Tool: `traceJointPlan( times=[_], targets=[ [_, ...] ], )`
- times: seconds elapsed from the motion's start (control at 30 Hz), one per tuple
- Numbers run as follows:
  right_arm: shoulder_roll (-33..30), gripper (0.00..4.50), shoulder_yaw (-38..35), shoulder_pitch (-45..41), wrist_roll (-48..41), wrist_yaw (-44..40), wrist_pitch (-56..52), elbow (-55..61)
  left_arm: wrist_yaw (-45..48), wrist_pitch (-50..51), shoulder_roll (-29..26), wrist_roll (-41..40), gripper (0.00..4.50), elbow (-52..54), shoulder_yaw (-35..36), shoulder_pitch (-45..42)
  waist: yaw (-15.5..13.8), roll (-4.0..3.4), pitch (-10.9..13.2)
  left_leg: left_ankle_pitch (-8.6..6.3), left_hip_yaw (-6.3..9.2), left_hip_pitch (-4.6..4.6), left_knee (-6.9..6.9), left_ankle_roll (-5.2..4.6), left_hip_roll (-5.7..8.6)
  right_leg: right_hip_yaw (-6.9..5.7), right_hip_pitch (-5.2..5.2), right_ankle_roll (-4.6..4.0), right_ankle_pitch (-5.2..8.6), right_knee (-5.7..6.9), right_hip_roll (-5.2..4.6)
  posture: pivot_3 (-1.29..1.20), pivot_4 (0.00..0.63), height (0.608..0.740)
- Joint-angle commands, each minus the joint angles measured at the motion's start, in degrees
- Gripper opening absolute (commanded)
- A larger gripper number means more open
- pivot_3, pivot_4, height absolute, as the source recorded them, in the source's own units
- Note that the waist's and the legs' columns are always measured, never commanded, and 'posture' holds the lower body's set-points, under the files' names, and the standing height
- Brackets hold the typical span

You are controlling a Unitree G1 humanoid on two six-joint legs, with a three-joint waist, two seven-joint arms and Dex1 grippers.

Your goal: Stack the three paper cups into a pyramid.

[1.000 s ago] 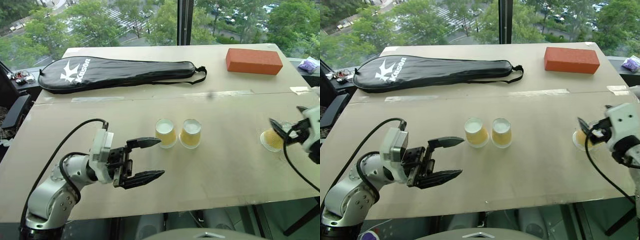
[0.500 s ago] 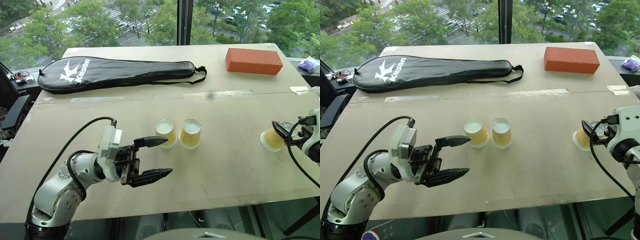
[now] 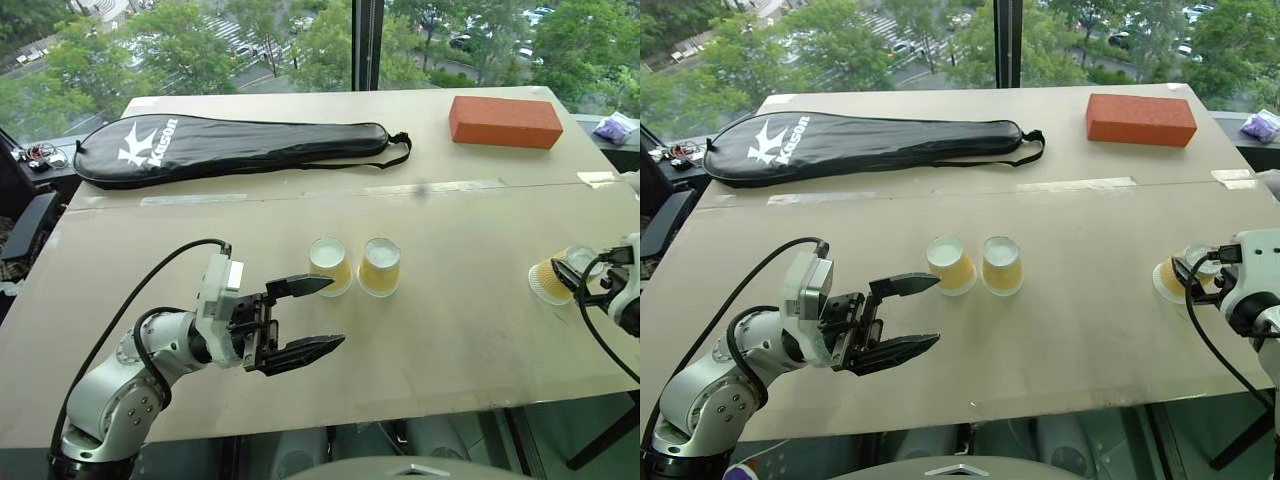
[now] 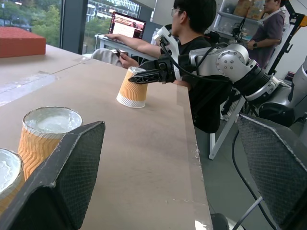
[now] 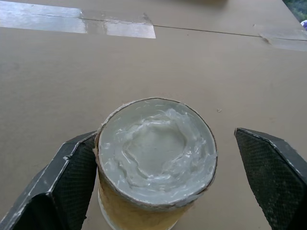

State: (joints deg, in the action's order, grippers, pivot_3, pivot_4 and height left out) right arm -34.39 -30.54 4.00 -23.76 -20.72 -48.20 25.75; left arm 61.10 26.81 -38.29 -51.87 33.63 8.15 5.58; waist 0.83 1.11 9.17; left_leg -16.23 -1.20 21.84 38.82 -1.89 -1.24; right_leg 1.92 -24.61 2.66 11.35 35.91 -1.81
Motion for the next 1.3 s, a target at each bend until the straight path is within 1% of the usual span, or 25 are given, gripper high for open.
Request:
traceJointPlan(
  times=[0.03,0.07,0.17,0.2,0.3,0.43,0.6,0.7,0.8,0.87,1.07,1.3],
  targets=[
    [0.3,3.85,-0.4,0.0,0.0,0.0,1.8,-0.1,0.4,-1.0,0.1,-0.3,4.5,1.8,-0.2,-0.5,0.0,0.0,0.0,0.0,0.0,0.0,0.0,0.0,0.0,0.0,0.0,0.0,0.0,0.0,0.0,0.0,0.15,0.74],
    [0.3,3.57,-0.4,-0.1,0.0,-0.3,2.3,-0.3,0.4,-1.0,0.1,-0.2,4.5,1.7,-0.1,-0.5,0.0,0.0,0.0,0.0,-0.01,0.02,0.0,0.0,0.0,0.0,0.0,0.0,0.0,0.0,0.0,0.0,0.15,0.74],
    [0.4,2.32,-0.3,-0.5,-0.4,-1.1,3.8,-0.5,0.4,-1.1,0.1,-0.1,4.5,1.6,0.1,-0.4,-0.1,0.0,0.0,0.0,-0.01,0.03,0.0,0.0,0.01,0.01,0.0,-0.01,0.0,-0.01,-0.01,0.0,0.15,0.74],
    [0.3,2.15,-0.3,-1.1,-0.6,-1.3,4.4,-0.5,0.3,-1.2,0.2,0.1,4.5,1.6,0.1,-0.2,-0.1,0.0,0.0,0.0,0.0,0.03,0.0,0.0,0.01,0.01,0.0,-0.01,0.0,-0.01,-0.01,0.0,0.15,0.74],
    [-0.2,2.14,0.5,-3.2,-1.5,-2.8,6.2,-0.3,0.1,-1.7,0.4,0.5,4.5,1.5,0.5,0.8,0.1,0.0,0.0,0.0,0.0,0.01,0.0,0.0,0.0,0.03,0.0,0.0,0.0,-0.01,-0.01,0.0,0.15,0.74],
    [-0.4,2.14,6.2,-11.0,-6.6,-7.8,6.8,3.1,-0.8,-4.0,1.0,2.2,4.5,1.6,3.4,6.2,1.0,-0.06,0.0,0.0,-0.04,-0.05,0.0,0.0,-0.03,0.13,-0.01,0.0,0.0,0.0,0.04,0.0,0.15,0.74],
    [1.3,2.14,16.2,-21.9,-10.7,-11.8,6.2,4.0,-2.3,-6.7,2.4,3.2,4.5,3.5,7.5,14.3,1.3,-0.05,0.1,0.0,0.06,-0.01,-0.04,0.0,-0.09,0.04,-0.06,0.0,0.0,0.0,0.04,0.0,0.15,0.74],
    [2.8,2.14,21.9,-28.3,-11.8,-13.9,6.4,2.9,-3.6,-8.2,3.8,3.4,4.5,4.1,9.7,18.4,1.0,0.0,0.1,0.0,0.09,0.06,-0.12,0.0,-0.08,0.01,-0.12,-0.04,-0.02,-0.02,-0.04,0.0,0.15,0.74],
    [4.1,2.14,28.9,-33.9,-10.8,-18.8,8.5,0.5,-4.9,-10.1,5.6,4.2,4.5,4.4,11.8,22.1,1.2,-0.01,0.1,0.0,0.05,0.07,-0.12,0.0,-0.09,0.05,-0.15,-0.06,-0.04,-0.02,-0.1,0.0,0.15,0.74],
    [4.2,2.14,31.6,-35.5,-10.3,-21.9,10.2,-0.8,-5.6,-11.0,6.4,4.6,4.5,4.9,12.2,23.3,1.0,0.0,0.1,0.0,0.05,0.06,-0.12,0.0,-0.09,0.04,-0.15,-0.07,-0.04,-0.02,-0.12,0.0,0.15,0.74],
    [3.7,2.14,36.3,-39.6,-11.3,-29.3,11.4,-1.9,-7.1,-12.3,7.6,4.9,4.5,6.7,12.8,26.1,0.6,0.0,0.1,0.0,0.08,0.11,-0.11,0.0,-0.07,-0.05,-0.15,-0.21,-0.13,-0.03,-0.19,0.0,0.15,0.74],
    [4.5,2.14,39.7,-42.1,-9.0,-30.6,12.2,-2.1,-7.0,-13.0,7.6,4.9,4.5,6.6,12.9,27.4,0.8,0.0,0.1,0.0,0.13,0.1,-0.12,0.0,-0.09,-0.16,-0.16,-0.19,-0.11,-0.02,-0.15,0.0,0.15,0.74]
  ],
)
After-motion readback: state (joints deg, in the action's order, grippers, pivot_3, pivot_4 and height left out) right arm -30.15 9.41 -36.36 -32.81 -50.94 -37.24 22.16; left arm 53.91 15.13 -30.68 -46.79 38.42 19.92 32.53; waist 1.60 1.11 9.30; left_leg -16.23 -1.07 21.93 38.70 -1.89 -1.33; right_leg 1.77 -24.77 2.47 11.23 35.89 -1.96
